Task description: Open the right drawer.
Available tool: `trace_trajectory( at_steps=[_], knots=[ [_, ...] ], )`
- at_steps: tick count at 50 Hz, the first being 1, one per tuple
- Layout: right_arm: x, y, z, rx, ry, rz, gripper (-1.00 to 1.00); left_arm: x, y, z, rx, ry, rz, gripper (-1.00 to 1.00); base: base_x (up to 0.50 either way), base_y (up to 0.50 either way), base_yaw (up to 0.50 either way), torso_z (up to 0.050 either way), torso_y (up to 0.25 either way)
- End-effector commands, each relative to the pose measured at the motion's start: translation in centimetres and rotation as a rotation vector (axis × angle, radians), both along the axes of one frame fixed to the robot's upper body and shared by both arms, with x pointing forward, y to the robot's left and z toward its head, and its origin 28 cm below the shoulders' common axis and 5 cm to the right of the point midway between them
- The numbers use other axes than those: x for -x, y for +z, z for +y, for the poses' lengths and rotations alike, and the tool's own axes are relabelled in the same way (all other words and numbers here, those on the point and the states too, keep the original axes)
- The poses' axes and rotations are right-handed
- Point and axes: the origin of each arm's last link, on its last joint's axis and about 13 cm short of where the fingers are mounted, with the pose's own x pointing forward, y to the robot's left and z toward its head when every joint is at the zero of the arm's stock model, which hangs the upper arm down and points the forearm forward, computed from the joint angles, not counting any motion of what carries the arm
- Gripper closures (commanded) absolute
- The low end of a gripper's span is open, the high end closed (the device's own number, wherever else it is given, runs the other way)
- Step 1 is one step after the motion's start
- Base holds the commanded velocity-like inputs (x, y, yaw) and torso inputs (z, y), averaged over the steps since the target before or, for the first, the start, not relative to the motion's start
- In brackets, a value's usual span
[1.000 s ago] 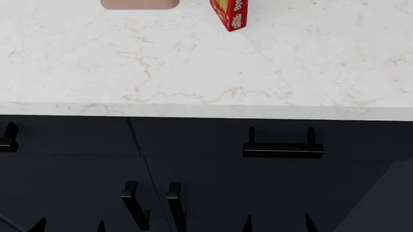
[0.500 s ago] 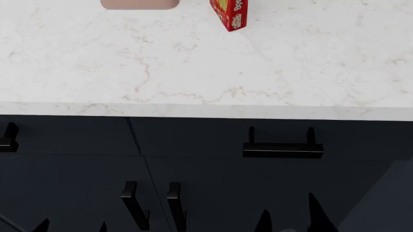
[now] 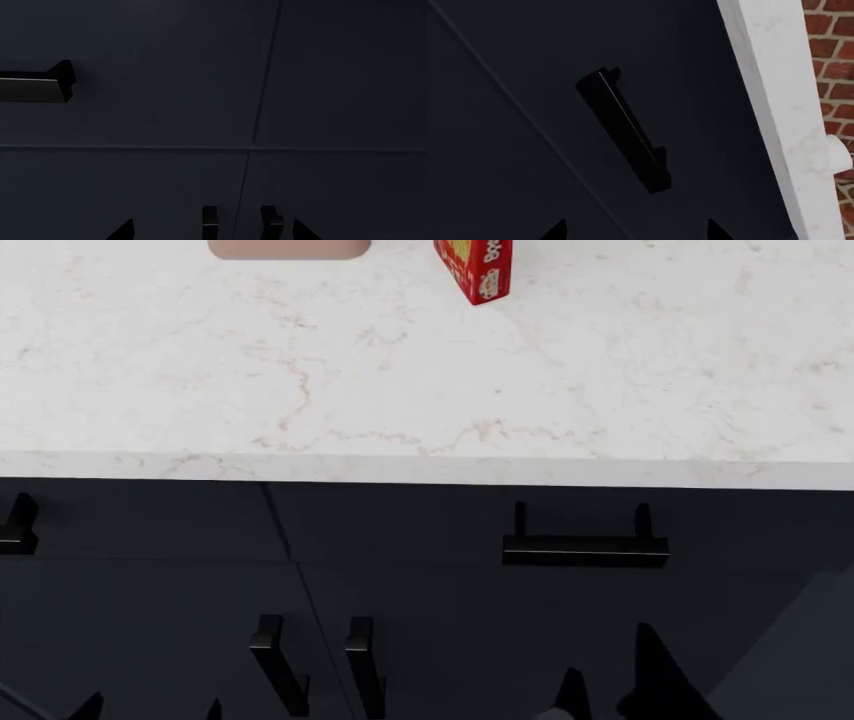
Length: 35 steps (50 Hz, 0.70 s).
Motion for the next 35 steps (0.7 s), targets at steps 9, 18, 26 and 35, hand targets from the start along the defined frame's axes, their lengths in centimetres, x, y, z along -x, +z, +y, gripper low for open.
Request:
trace_trajectory(
  at_steps=[9,18,26,35],
  knots=[
    [-0.4,0.7,0.2,0.227,-0.012,-0.017,-1.0,0.1,0.0,0.0,0.0,-0.001,0.002,-1.0,0.0,0.0,0.0,0.0,0.0],
    [-1.1,0.6,-0.1,0.28,-0.021,-0.014,-1.0,0.2,0.0,-0.1,0.008,-0.006,0.005,-1.0,0.0,0.0,0.0,0.0,0.0],
    [-2.4,0.4,-0.6,0.339,-0.028,-0.009,-1.0,0.2,0.0,-0.1,0.008,-0.005,0.007,-1.0,0.0,0.0,0.0,0.0,0.0],
    [-4.0,0.4,-0.7,0.427,-0.012,-0.014,-1.0,0.2,-0.1,-0.1,0.002,-0.007,0.009,-1.0,0.0,0.0,0.0,0.0,0.0]
  ],
)
